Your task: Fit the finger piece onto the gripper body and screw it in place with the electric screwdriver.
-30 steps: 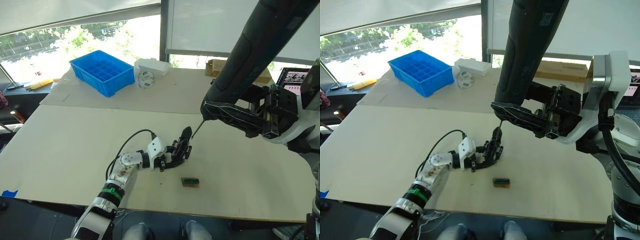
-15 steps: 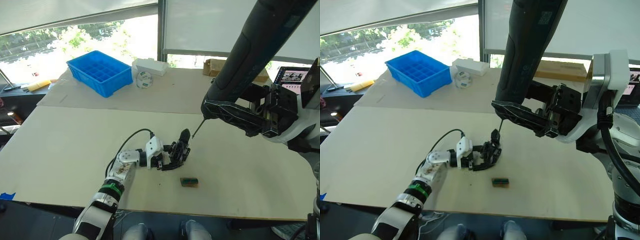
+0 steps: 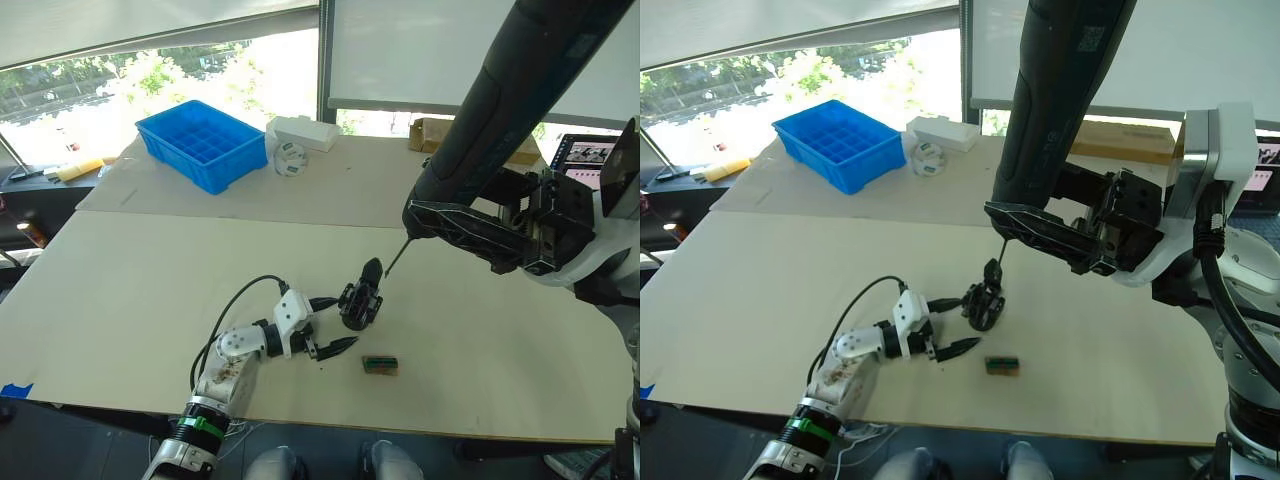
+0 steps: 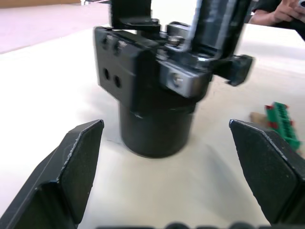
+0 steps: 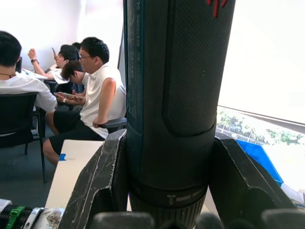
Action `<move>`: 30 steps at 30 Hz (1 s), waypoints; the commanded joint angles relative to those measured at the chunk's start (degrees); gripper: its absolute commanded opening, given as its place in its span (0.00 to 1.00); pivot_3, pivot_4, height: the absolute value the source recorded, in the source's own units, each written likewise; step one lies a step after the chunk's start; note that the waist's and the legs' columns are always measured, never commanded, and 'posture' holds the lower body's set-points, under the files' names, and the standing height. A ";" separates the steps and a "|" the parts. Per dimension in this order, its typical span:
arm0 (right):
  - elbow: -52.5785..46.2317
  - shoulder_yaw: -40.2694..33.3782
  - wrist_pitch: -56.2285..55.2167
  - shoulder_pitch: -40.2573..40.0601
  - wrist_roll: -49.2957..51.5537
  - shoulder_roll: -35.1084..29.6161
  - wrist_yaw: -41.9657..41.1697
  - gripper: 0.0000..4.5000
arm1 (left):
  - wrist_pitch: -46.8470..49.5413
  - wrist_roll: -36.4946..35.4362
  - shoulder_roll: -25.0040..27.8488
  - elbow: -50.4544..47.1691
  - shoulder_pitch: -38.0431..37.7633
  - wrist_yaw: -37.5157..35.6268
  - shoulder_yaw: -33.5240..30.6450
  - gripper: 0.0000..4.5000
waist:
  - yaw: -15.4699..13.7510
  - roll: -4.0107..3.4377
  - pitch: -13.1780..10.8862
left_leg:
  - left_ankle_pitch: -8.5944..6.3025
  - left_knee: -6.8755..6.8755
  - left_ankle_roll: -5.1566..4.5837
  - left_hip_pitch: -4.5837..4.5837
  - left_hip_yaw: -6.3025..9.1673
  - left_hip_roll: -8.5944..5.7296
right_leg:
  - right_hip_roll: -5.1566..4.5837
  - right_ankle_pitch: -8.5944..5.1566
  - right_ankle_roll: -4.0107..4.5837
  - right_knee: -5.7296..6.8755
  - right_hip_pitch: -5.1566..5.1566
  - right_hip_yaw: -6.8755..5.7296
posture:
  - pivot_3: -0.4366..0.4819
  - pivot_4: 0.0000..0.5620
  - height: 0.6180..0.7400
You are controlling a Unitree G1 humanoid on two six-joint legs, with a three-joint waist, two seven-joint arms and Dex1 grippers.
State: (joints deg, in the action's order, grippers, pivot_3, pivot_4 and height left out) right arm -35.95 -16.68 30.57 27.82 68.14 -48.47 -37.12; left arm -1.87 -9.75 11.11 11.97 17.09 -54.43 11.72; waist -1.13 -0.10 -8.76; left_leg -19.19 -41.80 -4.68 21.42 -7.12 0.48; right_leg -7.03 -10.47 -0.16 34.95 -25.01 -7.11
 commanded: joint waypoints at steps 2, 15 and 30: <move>-1.08 -2.06 -0.83 1.48 0.78 0.14 0.38 0.43 | 1.99 -0.01 -2.44 0.57 2.25 3.59 0.41 0.99 | -0.12 0.00 0.00 | 0.00 0.00 -0.01 0.01 0.00 -0.01 | 0.00 0.00 0.00 0.00 0.00 -0.01 | 0.48 0.27 1.00; -1.26 -2.16 -0.54 1.90 0.61 -0.35 1.05 0.43 | -1.50 2.20 -1.91 7.46 7.09 2.49 2.27 0.99 | 0.21 0.01 0.00 | 0.00 0.00 -0.01 0.09 -0.04 0.00 | 0.38 0.01 -0.02 -0.02 -0.06 -0.09 | 0.48 0.27 1.00; -0.92 -1.63 -0.78 2.74 0.50 -0.15 0.85 0.43 | -1.48 4.13 -1.36 5.90 4.46 5.74 3.43 0.51 | 0.29 0.01 0.00 | 0.00 0.00 -0.01 0.08 -0.02 0.00 | 0.09 0.01 -0.02 -0.01 -0.05 -0.05 | 0.48 0.27 1.00</move>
State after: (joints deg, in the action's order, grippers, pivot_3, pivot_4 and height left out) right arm -35.93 -16.52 30.57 28.51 68.15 -48.46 -36.22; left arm -3.30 -6.13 9.21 17.41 22.33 -48.17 14.56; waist -0.84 -0.09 -8.77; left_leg -19.19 -41.80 -4.68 21.49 -7.13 0.48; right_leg -6.94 -10.46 -0.17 34.95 -25.06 -7.15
